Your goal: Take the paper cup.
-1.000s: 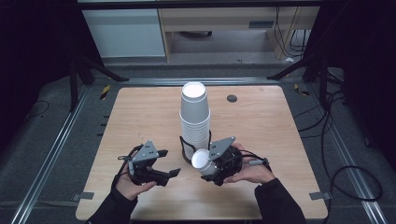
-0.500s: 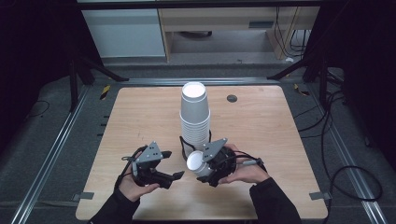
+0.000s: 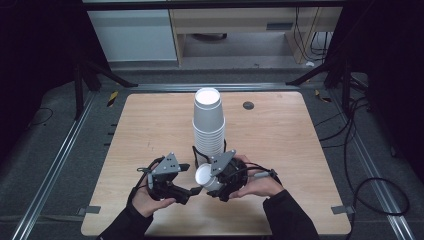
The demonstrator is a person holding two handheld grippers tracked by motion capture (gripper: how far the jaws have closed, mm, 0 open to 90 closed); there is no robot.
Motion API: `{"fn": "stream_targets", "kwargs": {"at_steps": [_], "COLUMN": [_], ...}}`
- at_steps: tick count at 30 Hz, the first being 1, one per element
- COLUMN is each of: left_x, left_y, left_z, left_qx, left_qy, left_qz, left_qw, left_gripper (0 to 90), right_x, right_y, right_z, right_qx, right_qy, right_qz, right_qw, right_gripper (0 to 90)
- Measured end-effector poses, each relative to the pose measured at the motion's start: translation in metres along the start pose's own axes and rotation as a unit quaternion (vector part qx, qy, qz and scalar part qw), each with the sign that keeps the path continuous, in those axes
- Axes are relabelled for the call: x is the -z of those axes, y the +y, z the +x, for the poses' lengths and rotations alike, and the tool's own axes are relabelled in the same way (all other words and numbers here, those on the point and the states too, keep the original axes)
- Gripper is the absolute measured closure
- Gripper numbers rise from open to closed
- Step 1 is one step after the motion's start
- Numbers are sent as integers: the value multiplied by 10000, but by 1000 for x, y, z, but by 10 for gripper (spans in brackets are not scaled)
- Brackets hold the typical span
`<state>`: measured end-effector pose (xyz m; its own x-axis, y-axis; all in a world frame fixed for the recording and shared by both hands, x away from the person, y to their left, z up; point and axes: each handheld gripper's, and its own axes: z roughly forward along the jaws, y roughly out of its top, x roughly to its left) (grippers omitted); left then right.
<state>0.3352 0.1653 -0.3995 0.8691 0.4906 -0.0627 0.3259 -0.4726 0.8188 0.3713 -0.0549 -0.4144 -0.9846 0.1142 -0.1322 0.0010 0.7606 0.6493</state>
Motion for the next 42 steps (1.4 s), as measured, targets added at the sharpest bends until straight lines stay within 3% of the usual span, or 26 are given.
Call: {"fn": "stream_targets", "kwargs": {"at_steps": [42], "left_x": [-18], "left_y": [1], "left_z": [2], "left_qx": [106], "left_qy": [-272], "left_qz": [203], "left_qw": [9994], "left_gripper": [171], "right_x": [-20], "right_y": [17], "right_z": [6], "right_qx": [169], "right_qy": [103], "right_qz": [146], "right_qw": [9997], "right_gripper": [177]}}
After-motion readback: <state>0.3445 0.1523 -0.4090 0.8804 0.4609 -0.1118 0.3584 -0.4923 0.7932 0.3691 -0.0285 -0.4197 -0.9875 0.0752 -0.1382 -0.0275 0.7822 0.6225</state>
